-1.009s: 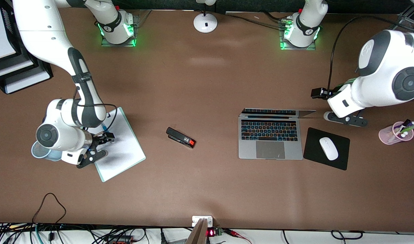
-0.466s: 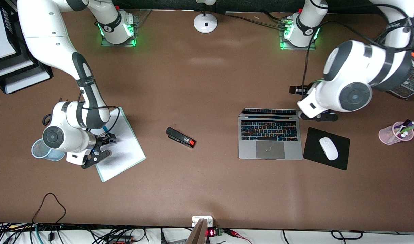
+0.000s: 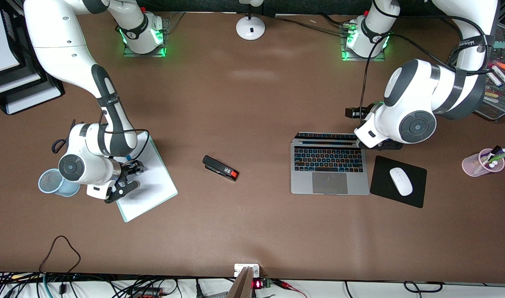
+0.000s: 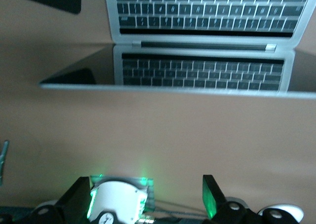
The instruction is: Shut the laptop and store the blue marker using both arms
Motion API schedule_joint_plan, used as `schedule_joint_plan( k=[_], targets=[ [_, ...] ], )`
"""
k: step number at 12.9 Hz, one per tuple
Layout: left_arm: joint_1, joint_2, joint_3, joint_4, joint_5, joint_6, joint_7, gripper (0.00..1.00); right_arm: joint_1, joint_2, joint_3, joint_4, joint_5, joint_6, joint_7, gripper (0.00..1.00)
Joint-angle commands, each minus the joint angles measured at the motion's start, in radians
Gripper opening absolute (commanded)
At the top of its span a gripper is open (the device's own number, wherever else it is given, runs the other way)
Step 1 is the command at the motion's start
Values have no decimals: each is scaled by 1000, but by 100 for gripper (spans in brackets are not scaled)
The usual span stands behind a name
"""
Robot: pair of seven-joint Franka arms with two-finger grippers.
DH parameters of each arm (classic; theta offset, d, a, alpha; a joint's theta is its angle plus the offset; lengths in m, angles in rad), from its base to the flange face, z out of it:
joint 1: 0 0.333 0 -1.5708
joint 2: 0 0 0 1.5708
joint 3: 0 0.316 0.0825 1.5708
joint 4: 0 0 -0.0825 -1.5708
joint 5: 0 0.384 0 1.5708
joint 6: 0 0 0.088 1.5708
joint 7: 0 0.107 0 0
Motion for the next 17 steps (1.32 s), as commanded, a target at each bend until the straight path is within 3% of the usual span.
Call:
schedule_joint_plan(
  k=[1, 4, 6, 9, 11, 14, 17],
  targets=[
    [-24, 39, 2, 8, -29, 62, -65, 100, 4, -13, -2, -14, -12, -30, -48, 74],
    [-40, 80, 2, 13, -28, 119, -79, 100, 2, -16, -2, -14, -12, -36, -62, 72],
    [-41, 103, 2, 17, -28, 194, -77, 100, 2, -16, -4, -14, -12, -36, -64, 58],
    [-57, 126, 2, 45, -20, 249, -74, 100, 2, -16, -4, -11, -12, -36, -64, 54],
    [-54, 142, 3, 50, -17, 306, -68, 100, 2, -16, -4, -3, -10, -36, -62, 55],
    [-54, 166, 3, 50, -15, 430, -63, 100, -2, -22, -5, 15, -9, -36, -61, 67],
    [-46, 212, 9, 66, -12, 516, -57, 100, -5, -28, -8, 20, -7, -36, -57, 67]
  ],
)
